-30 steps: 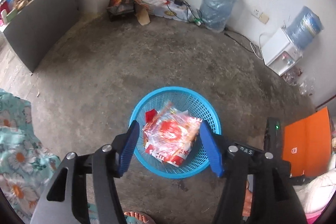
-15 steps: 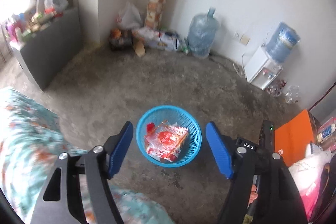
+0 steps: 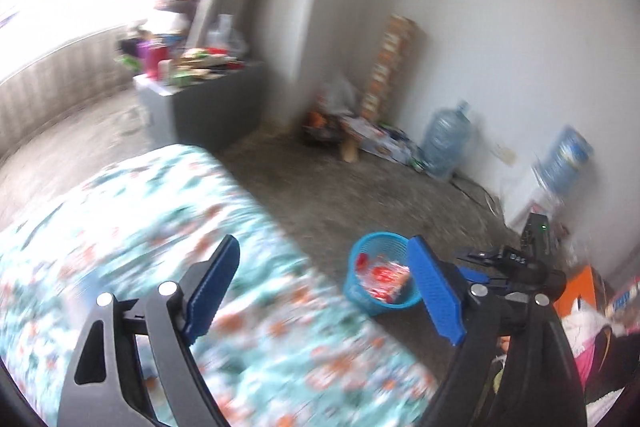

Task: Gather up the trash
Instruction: 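Move both tools back toward the white-blue box on the quilt, then grasp the white-blue box with the right tool while the left approaches the Pepsi bottle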

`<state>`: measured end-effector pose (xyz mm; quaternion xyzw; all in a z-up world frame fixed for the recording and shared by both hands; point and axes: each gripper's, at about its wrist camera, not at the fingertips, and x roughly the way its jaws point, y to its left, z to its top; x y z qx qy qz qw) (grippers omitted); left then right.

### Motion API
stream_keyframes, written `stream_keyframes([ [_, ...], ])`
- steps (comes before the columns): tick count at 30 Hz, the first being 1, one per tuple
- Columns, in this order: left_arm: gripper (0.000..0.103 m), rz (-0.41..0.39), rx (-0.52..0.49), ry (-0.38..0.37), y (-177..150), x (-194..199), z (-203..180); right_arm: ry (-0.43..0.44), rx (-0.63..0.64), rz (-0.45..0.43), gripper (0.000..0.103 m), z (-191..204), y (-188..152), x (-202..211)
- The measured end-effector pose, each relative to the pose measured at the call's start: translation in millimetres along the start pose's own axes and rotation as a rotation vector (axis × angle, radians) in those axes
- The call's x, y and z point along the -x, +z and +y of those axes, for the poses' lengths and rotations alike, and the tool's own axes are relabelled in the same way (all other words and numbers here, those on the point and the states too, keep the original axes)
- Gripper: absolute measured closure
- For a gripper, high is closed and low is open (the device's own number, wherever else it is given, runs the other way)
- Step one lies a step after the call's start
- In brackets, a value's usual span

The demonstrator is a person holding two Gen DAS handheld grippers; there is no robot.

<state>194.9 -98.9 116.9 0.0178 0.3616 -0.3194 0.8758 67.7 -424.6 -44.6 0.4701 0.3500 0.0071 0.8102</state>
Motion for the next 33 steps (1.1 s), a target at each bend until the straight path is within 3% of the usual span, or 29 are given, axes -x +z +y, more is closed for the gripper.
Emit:
stream_keyframes([
  [8, 0.018, -0.085, 0.199, 0.157, -53.9, 91.4, 89.5, 0.043, 0.195, 0.152, 0.023, 86.9, -23.1, -36.8],
  [13, 0.018, -0.092, 0.283, 0.173, -88.5, 115.6, 121.2, 0.082, 0.306, 0.286, 0.023, 144.8, -48.0, -80.3],
  [19, 0.018, -0.079, 0.327, 0.159, -122.4, 119.9, 133.4, 0.125, 0.396, 0.467, 0.023, 205.7, -95.2, -143.4],
  [25, 0.018, -0.056, 0.345, 0.159, -151.3, 125.2, 141.7, 0.059, 0.547, 0.589, 0.023, 263.8, -148.6, -204.9],
  [33, 0.018, -0.045, 0.382, 0.182, -182.0, 139.0, 153.7, -0.122, 0.891, 0.592, 0.011, 335.9, -219.6, -284.6],
])
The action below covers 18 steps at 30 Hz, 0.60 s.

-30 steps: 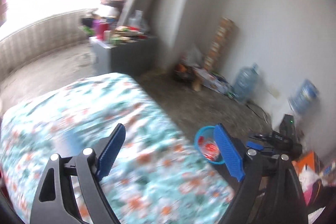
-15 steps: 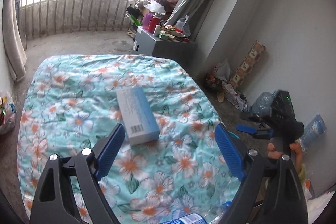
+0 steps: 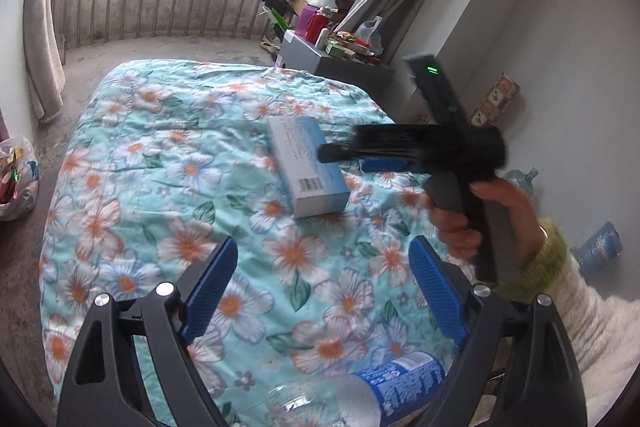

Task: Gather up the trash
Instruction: 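Grasp the white-blue box with the right tool while the left approaches the Pepsi bottle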

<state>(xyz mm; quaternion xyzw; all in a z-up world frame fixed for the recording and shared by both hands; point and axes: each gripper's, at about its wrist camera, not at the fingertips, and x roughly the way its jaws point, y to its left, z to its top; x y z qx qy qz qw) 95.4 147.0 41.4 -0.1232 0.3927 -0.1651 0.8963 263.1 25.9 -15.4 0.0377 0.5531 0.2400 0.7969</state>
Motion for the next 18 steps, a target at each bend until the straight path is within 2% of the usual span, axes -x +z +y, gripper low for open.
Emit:
stream_keyframes([
  [4, 0.018, 0.010, -0.015, -0.004, -9.9, 6.7, 0.8, -0.122, 0.071, 0.050, 0.011, 17.1, 14.0, -38.1],
  [7, 0.018, 0.016, -0.046, -0.021, -17.9, 12.2, -4.4, -0.185, 0.086, 0.082, 0.011, 14.7, 14.5, -58.4],
  [9, 0.016, 0.022, -0.070, -0.029, -24.0, 14.6, -9.2, -0.185, 0.076, 0.089, 0.014, 8.3, 16.0, -61.4],
  [12, 0.015, 0.042, -0.092, -0.050, -31.6, 13.3, -16.3, -0.148, 0.071, 0.069, 0.029, 2.7, 13.3, -55.4],
  [18, 0.015, 0.108, -0.176, -0.116, -41.4, -6.2, -39.8, -0.103, 0.039, 0.064, 0.031, -24.8, -3.5, -25.0],
])
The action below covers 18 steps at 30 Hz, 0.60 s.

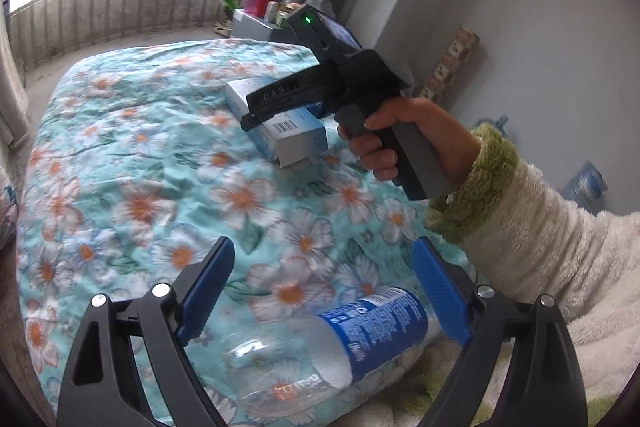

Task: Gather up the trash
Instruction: 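Grasp the white-blue box with the right tool while the left approaches the Pepsi bottle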

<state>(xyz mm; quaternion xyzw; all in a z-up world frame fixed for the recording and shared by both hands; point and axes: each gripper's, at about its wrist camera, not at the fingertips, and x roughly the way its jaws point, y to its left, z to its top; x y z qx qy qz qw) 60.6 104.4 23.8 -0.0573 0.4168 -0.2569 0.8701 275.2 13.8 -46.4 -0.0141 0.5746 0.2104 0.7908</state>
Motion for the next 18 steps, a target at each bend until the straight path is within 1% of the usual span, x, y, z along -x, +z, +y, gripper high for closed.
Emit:
stream_keyframes([
  [2, 0.014, 0.041, -0.079, -0.043, -0.8, -11.2, -15.1, 0.022, -0.026, -0.002, 0.031, -13.8, -12.7, 9.6],
  [3, 0.010, 0.061, -0.118, -0.056, -1.4, -16.0, -21.3, 0.026, -0.036, -0.005, 0.031, -21.6, -19.6, 15.3],
  [4, 0.009, 0.083, -0.165, -0.068, -2.8, -21.4, -28.8, 0.033, -0.047, -0.006, 0.031, -30.9, -27.6, 20.5],
  [5, 0.008, 0.116, -0.238, -0.082, -5.2, -28.6, -39.3, 0.039, -0.062, -0.006, 0.031, -38.5, -37.1, 24.1],
  [9, 0.008, 0.218, -0.448, -0.139, -15.7, -48.5, -67.5, 0.058, -0.124, -0.015, 0.031, -71.0, -79.9, 49.3],
  [11, 0.008, 0.272, -0.541, -0.142, -22.5, -59.5, -78.0, 0.064, -0.154, -0.023, 0.031, -84.7, -104.1, 59.2],
  [13, 0.007, 0.325, -0.616, -0.127, -29.7, -70.9, -85.4, 0.074, -0.190, -0.036, 0.031, -96.6, -127.6, 67.9],
  [16, 0.007, 0.406, -0.692, -0.073, -38.8, -89.1, -90.0, 0.105, -0.267, -0.077, 0.031, -116.8, -162.5, 84.6],
  [18, 0.006, 0.457, -0.661, -0.083, -39.8, -97.8, -88.4, 0.126, -0.319, -0.108, 0.031, -123.8, -178.6, 89.6],
])
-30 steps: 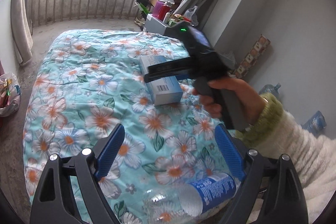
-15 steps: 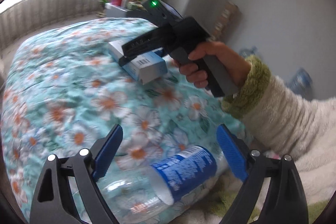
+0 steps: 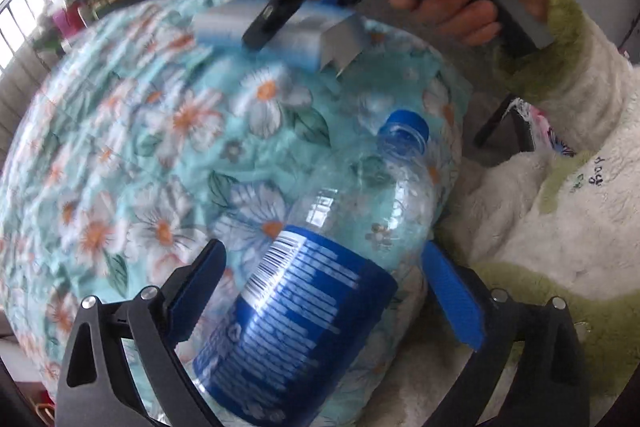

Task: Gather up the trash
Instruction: 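Grasp the white-blue box with the right tool while the left approaches the Pepsi bottle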

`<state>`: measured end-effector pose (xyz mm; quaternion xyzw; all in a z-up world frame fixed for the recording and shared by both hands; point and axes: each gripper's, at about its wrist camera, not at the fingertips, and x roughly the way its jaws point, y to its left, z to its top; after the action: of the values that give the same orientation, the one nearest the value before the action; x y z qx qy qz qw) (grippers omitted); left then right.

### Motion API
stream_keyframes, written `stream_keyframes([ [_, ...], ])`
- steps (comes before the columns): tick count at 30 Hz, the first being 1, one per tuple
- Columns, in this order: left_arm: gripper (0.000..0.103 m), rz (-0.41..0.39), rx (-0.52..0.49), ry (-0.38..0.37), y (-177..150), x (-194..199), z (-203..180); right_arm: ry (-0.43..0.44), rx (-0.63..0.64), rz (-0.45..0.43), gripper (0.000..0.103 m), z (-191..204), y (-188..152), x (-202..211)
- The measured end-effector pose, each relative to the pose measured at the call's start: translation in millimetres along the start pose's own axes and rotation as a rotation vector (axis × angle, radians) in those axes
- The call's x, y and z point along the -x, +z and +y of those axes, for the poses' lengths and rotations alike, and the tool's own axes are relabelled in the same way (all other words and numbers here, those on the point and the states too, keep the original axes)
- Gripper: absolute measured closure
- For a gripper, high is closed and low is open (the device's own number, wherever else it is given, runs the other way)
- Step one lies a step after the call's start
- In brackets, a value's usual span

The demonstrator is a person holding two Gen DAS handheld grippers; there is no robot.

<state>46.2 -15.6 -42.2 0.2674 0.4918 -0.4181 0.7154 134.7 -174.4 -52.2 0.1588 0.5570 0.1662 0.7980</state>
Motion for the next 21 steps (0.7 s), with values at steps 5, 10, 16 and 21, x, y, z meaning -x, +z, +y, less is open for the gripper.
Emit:
stream_keyframes([
  [5, 0.007, 0.011, 0.042, 0.012, -0.2, -2.6, 2.1, 0.057, -0.074, -0.048, 0.031, -16.8, -13.8, 12.5],
  [10, 0.012, 0.041, 0.016, 0.075, -2.8, -9.7, -14.0, 0.085, -0.095, -0.055, 0.030, -19.6, -12.9, 11.6],
  [16, 0.025, 0.024, 0.007, 0.105, -2.3, -1.4, -21.7, 0.083, -0.092, -0.065, 0.030, -18.7, -16.0, 12.3],
  [21, 0.029, 0.000, 0.149, 0.112, -4.5, 10.8, 12.4, 0.108, -0.114, -0.079, 0.030, -23.7, -17.6, 14.2],
])
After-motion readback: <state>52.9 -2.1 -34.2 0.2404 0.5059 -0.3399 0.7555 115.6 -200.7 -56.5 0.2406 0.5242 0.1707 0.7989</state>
